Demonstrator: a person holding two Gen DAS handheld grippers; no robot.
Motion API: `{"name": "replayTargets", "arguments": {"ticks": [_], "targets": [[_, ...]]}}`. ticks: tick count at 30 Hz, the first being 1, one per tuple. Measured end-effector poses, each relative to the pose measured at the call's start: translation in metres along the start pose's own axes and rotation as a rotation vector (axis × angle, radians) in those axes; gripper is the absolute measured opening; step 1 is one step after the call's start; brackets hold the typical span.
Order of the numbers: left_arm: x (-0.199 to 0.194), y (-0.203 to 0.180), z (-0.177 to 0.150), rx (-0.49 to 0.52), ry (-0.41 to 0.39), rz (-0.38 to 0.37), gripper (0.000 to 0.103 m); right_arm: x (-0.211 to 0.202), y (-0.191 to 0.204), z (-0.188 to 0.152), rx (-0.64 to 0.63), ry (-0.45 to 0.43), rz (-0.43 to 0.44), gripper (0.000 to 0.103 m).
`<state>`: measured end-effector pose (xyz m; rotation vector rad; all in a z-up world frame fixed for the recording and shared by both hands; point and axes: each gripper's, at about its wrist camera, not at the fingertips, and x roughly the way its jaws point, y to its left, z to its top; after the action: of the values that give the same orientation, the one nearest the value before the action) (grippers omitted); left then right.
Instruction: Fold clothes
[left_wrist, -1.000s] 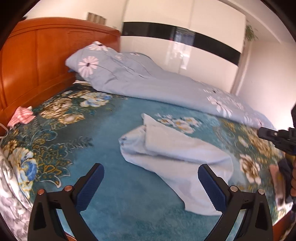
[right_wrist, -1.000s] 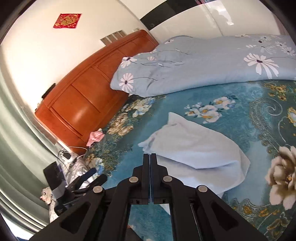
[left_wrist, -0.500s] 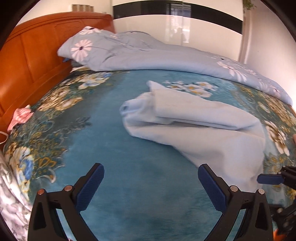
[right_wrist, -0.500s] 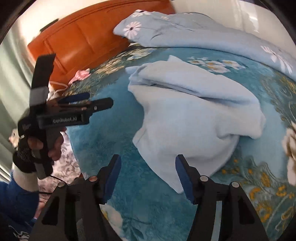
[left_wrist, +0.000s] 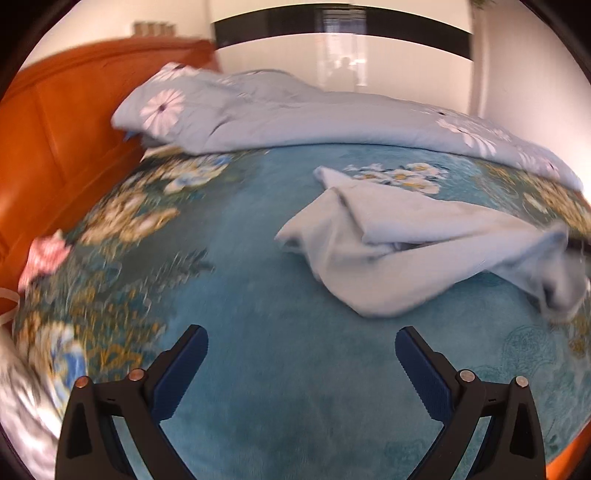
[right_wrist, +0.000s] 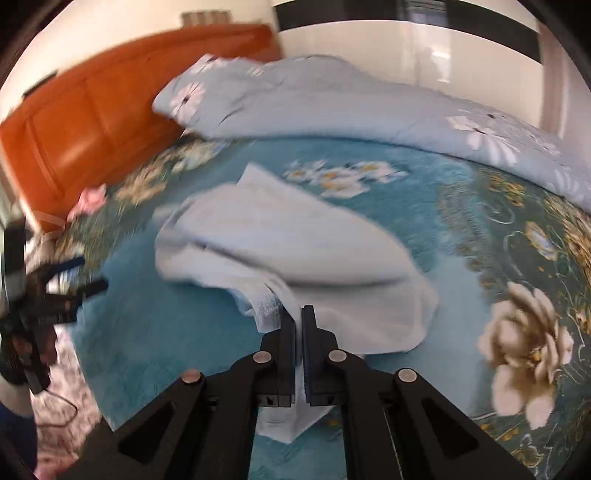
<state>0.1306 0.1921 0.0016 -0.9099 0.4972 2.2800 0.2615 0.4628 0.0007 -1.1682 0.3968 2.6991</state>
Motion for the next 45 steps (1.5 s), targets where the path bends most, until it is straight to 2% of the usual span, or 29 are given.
{"name": "replayTargets", "arguments": {"ticks": [1,3,5,8,12,15,16,19,21,23,27,33,39,45], "targets": [[0.003,-0.008,0.006,0.053,-0.01,-0.007,0.103,-0.009,-0.018,0.011,0.056,-0.04,-0.014,0.002],[0.009,-0.025,0.015,0.166,-0.021,-0.03,0.103,-0.014,-0.039,0.025,0.085,-0.07,-0.054,0.002],[0.015,-0.045,0.02,0.292,-0.038,-0.073,0.103,-0.013,-0.048,0.037,0.097,-0.081,-0.081,0.002],[0.03,-0.067,0.022,0.465,-0.051,-0.08,0.103,-0.011,-0.061,0.054,0.104,-0.103,-0.119,0.002],[0.06,-0.079,0.024,0.594,-0.016,-0.079,0.103,-0.006,-0.078,0.071,0.131,-0.119,-0.135,0.002],[0.078,-0.085,0.029,0.65,-0.035,-0.021,0.102,0.003,-0.087,0.081,0.159,-0.122,-0.13,0.002],[0.082,-0.086,0.032,0.65,-0.041,-0.013,0.101,0.005,-0.091,0.083,0.172,-0.124,-0.122,0.002],[0.09,-0.083,0.044,0.608,-0.049,-0.015,0.07,0.009,-0.097,0.086,0.196,-0.127,-0.112,0.002],[0.09,-0.075,0.053,0.536,-0.045,-0.038,0.021,0.01,-0.099,0.085,0.201,-0.122,-0.114,0.002],[0.083,-0.064,0.063,0.448,-0.053,-0.057,0.004,0.008,-0.1,0.085,0.205,-0.116,-0.114,0.002],[0.049,-0.037,0.092,0.276,-0.107,-0.11,0.004,-0.01,-0.096,0.086,0.199,-0.128,-0.127,0.002],[-0.027,-0.018,0.14,0.143,-0.281,-0.031,0.003,-0.08,-0.069,0.104,0.163,-0.236,-0.14,0.002],[-0.135,-0.01,0.173,0.094,-0.453,0.03,0.003,-0.168,-0.032,0.121,0.101,-0.365,-0.186,0.002],[-0.235,0.009,0.179,0.071,-0.585,0.049,0.003,-0.252,0.005,0.123,0.044,-0.493,-0.21,0.002]]}}
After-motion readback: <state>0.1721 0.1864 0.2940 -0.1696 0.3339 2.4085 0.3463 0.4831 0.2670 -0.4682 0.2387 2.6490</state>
